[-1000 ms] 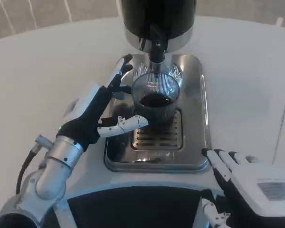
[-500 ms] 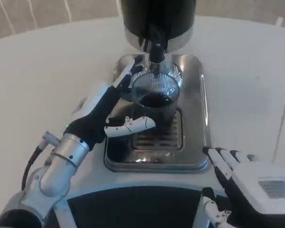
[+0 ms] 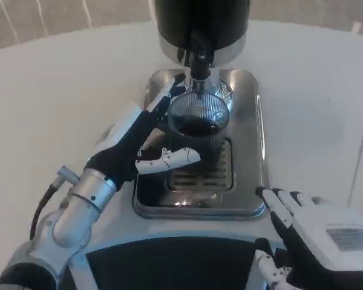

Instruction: Grasp the cup under the faucet to collect the drink, then remove the cup.

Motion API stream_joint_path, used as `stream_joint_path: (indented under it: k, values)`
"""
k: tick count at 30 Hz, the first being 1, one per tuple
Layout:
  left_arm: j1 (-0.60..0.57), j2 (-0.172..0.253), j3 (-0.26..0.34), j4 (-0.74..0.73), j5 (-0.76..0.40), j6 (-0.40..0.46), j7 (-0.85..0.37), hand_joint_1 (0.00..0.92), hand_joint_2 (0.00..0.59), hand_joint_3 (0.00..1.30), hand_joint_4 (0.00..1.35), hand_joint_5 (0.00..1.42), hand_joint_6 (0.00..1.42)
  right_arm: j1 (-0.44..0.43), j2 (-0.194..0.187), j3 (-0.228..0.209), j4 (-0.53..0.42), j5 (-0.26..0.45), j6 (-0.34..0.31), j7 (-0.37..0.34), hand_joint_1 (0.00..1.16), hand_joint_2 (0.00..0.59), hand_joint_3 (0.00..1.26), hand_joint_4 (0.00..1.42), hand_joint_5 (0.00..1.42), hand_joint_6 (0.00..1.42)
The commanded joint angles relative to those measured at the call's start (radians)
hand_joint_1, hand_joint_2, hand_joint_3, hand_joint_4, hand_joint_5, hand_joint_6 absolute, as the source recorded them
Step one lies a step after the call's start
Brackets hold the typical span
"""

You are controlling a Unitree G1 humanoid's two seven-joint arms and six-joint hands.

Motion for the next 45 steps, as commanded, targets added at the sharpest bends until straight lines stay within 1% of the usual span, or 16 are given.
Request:
stream_joint_path:
  k: [1, 13, 16, 22, 29, 33, 38, 40, 42, 45]
  values:
    - [-0.015, -0.005, -0.010, 0.016, 0.003, -0.008, -0.008, 0.351, 0.059, 0.00, 0.03, 0.39, 0.42, -0.007, 0.007, -0.003, -0.015, -0.010, 0.002, 0.018, 0.00, 0.586, 0.00, 0.00, 0.00, 0.00]
    - [-0.027, -0.011, -0.027, 0.030, 0.008, -0.007, -0.009, 0.351, 0.059, 0.00, 0.05, 0.40, 0.46, 0.002, 0.020, 0.000, -0.019, -0.018, 0.005, 0.023, 0.00, 0.586, 0.00, 0.00, 0.00, 0.00]
    - [-0.029, -0.011, -0.036, 0.031, 0.014, -0.004, 0.000, 0.351, 0.064, 0.00, 0.06, 0.42, 0.51, 0.001, 0.025, 0.002, -0.015, -0.023, 0.005, 0.021, 0.00, 0.586, 0.00, 0.00, 0.00, 0.00]
    - [-0.030, -0.011, -0.048, 0.031, 0.031, 0.006, 0.028, 0.354, 0.067, 0.00, 0.10, 0.48, 0.68, 0.001, 0.034, 0.001, -0.018, -0.032, 0.002, 0.024, 0.00, 0.586, 0.00, 0.00, 0.00, 0.00]
    - [-0.031, -0.016, -0.051, 0.032, 0.049, 0.021, 0.068, 0.358, 0.070, 0.03, 0.14, 0.52, 0.75, 0.002, 0.042, 0.002, -0.023, -0.038, 0.003, 0.030, 0.00, 0.586, 0.00, 0.00, 0.00, 0.00]
    - [-0.033, -0.016, -0.066, 0.030, 0.061, 0.026, 0.095, 0.358, 0.070, 0.05, 0.16, 0.55, 0.80, -0.001, 0.044, 0.002, -0.023, -0.042, 0.002, 0.028, 0.00, 0.586, 0.00, 0.00, 0.00, 0.00]
    - [-0.038, -0.015, -0.087, 0.030, 0.076, 0.033, 0.121, 0.358, 0.070, 0.06, 0.17, 0.55, 0.80, -0.006, 0.046, 0.000, -0.020, -0.047, 0.003, 0.026, 0.00, 0.586, 0.00, 0.00, 0.00, 0.00]
    - [-0.039, -0.015, -0.092, 0.031, 0.085, 0.035, 0.131, 0.358, 0.070, 0.08, 0.19, 0.56, 0.84, -0.008, 0.047, -0.003, -0.019, -0.048, 0.005, 0.024, 0.00, 0.586, 0.00, 0.00, 0.00, 0.00]
    - [-0.040, -0.015, -0.095, 0.031, 0.093, 0.038, 0.143, 0.364, 0.078, 0.12, 0.24, 0.61, 0.94, -0.010, 0.048, -0.007, -0.017, -0.046, 0.008, 0.024, 0.00, 0.586, 0.00, 0.00, 0.00, 0.00]
    - [-0.040, -0.016, -0.103, 0.030, 0.103, 0.045, 0.173, 0.374, 0.081, 0.18, 0.30, 0.67, 1.04, -0.011, 0.050, -0.009, -0.013, -0.043, 0.009, 0.021, 0.00, 0.586, 0.01, 0.00, 0.00, 0.00]
